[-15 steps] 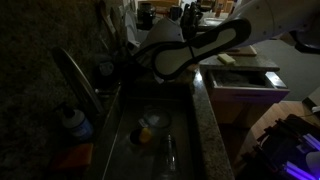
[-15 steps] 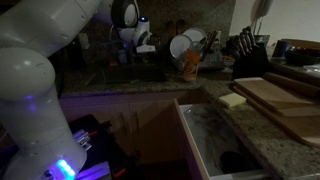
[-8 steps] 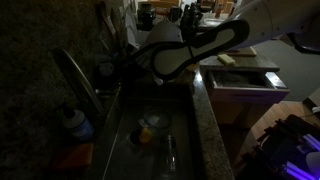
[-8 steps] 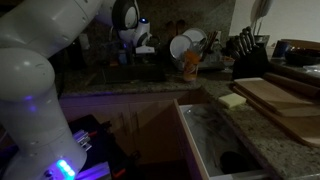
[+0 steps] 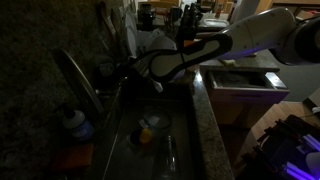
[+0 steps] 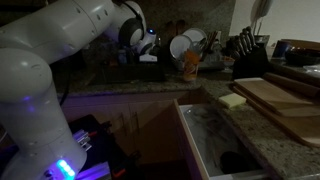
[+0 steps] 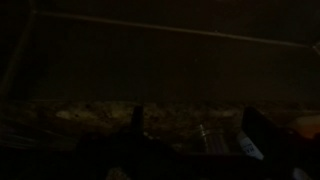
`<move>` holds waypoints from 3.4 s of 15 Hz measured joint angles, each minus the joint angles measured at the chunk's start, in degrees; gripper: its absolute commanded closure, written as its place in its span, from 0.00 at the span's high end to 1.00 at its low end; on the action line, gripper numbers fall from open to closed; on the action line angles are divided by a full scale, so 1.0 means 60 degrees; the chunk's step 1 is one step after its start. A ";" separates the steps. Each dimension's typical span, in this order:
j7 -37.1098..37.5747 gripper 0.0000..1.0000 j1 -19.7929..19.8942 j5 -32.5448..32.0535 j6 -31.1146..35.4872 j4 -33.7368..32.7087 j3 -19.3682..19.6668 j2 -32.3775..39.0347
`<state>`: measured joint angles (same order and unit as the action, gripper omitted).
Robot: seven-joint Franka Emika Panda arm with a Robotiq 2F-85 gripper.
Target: Open the tap
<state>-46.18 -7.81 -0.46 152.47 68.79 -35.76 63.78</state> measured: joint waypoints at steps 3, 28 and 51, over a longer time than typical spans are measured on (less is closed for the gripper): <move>-0.0052 1.00 -0.0027 -0.0063 0.0016 0.0001 0.0003 0.0007; -0.2180 0.60 -0.0116 -0.1293 0.4336 -0.0054 -0.0800 0.0463; 0.3757 1.00 -0.1657 -0.1302 0.4514 0.0901 0.3385 -0.1292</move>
<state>-23.64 -17.76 -8.27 179.55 74.19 -15.45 56.03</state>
